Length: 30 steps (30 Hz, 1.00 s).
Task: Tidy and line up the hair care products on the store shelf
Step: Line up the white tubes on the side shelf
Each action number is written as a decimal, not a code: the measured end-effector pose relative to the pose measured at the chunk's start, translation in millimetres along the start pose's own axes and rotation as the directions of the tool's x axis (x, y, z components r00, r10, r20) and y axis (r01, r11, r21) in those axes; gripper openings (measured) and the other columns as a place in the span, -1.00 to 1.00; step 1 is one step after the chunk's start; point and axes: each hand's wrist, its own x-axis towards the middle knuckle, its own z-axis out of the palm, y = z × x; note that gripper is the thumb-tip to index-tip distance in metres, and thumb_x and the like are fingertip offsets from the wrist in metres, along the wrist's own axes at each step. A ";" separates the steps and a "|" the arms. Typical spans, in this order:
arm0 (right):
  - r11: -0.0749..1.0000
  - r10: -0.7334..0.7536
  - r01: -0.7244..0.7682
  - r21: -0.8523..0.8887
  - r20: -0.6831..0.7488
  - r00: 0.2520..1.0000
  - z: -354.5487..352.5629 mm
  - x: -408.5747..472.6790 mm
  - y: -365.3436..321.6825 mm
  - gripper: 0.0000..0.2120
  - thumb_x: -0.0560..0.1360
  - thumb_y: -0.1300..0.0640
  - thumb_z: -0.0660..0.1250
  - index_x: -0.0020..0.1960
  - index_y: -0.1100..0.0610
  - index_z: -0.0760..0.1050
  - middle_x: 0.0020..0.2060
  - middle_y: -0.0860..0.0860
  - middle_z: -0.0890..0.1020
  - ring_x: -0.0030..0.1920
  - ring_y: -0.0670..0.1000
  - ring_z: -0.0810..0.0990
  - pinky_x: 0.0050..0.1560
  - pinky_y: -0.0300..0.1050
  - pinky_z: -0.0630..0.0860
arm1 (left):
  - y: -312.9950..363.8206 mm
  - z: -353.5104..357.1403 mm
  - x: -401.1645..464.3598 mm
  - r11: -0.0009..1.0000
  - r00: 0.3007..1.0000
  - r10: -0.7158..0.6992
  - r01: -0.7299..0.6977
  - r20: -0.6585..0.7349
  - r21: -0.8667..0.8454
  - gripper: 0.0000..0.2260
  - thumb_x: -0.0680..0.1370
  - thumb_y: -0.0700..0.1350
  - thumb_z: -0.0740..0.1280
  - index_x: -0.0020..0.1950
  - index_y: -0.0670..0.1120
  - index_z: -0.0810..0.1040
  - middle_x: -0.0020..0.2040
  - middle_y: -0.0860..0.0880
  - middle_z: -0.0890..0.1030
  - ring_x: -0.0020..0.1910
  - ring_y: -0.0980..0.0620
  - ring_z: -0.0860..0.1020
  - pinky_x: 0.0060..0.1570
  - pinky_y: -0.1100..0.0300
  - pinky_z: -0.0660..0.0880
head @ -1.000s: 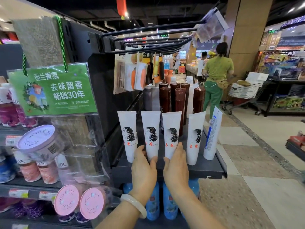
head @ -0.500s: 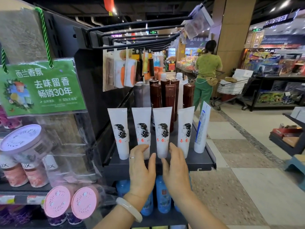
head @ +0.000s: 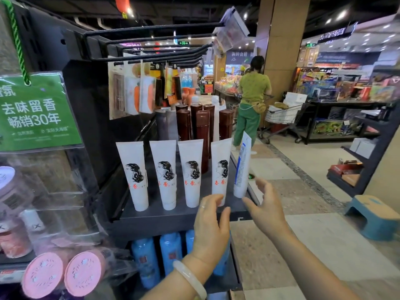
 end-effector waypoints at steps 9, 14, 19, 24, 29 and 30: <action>0.992 -0.030 -0.026 0.126 0.423 0.905 -14.6 53.4 12.3 -0.45 0.42 0.32 0.36 0.34 0.10 0.28 0.16 -0.06 0.48 0.32 -0.06 0.41 0.22 -0.21 0.34 | 25.2 37.1 4.9 0.984 0.960 -0.132 0.098 0.247 0.146 -0.55 0.59 -0.19 0.18 0.46 -0.03 0.16 0.42 0.07 0.27 0.18 0.46 0.09 0.06 0.73 -0.08; 0.983 -0.178 0.173 0.060 0.520 0.835 -15.0 73.6 31.2 -0.58 0.42 0.14 0.41 0.25 0.05 0.40 0.10 -0.07 0.54 0.15 -0.10 0.49 0.12 -0.24 0.36 | 23.5 63.0 14.2 0.934 0.948 -0.309 0.287 0.079 0.213 -0.50 0.61 -0.14 0.17 0.51 -0.05 0.08 0.50 0.02 0.20 0.47 0.11 0.17 0.38 0.33 0.08; 0.947 -0.290 0.315 0.056 0.566 0.771 -12.6 93.2 47.6 -0.66 0.38 -0.03 0.42 0.12 0.01 0.48 0.03 -0.01 0.56 0.12 0.03 0.49 0.12 -0.03 0.47 | 35.7 85.8 13.3 0.895 0.929 -0.357 0.369 -0.094 0.252 -0.52 0.59 -0.17 0.20 0.49 -0.08 0.15 0.45 -0.03 0.30 0.43 0.06 0.26 0.40 0.23 0.20; 0.927 -0.366 0.341 0.155 0.571 0.735 -9.9 97.5 55.2 -0.72 0.39 -0.01 0.41 0.07 0.02 0.50 -0.07 -0.04 0.53 0.07 0.02 0.47 -0.04 -0.19 0.34 | 42.5 105.3 13.7 0.851 0.890 -0.400 0.449 -0.218 0.271 -0.54 0.58 -0.23 0.21 0.47 -0.11 0.20 0.39 -0.04 0.37 0.37 0.05 0.33 0.31 0.32 0.20; 0.901 -0.428 0.391 0.189 0.541 0.724 -11.8 96.5 54.4 -0.74 0.39 0.06 0.41 0.05 0.07 0.52 0.01 -0.02 0.58 0.15 -0.01 0.44 0.14 -0.08 0.40 | 41.1 108.9 13.8 0.847 0.871 -0.397 0.469 -0.291 0.249 -0.59 0.59 -0.17 0.19 0.44 -0.09 0.27 0.36 -0.04 0.43 0.33 0.07 0.38 0.33 0.22 0.31; 0.904 -0.421 0.385 0.186 0.550 0.721 -11.5 96.0 54.5 -0.74 0.39 0.06 0.41 0.06 0.06 0.52 0.03 -0.03 0.57 0.18 -0.01 0.43 0.19 -0.07 0.40 | 40.0 108.7 13.7 0.851 0.871 -0.388 0.464 -0.300 0.247 -0.59 0.59 -0.15 0.20 0.44 -0.09 0.28 0.35 -0.03 0.44 0.32 0.07 0.40 0.33 0.16 0.34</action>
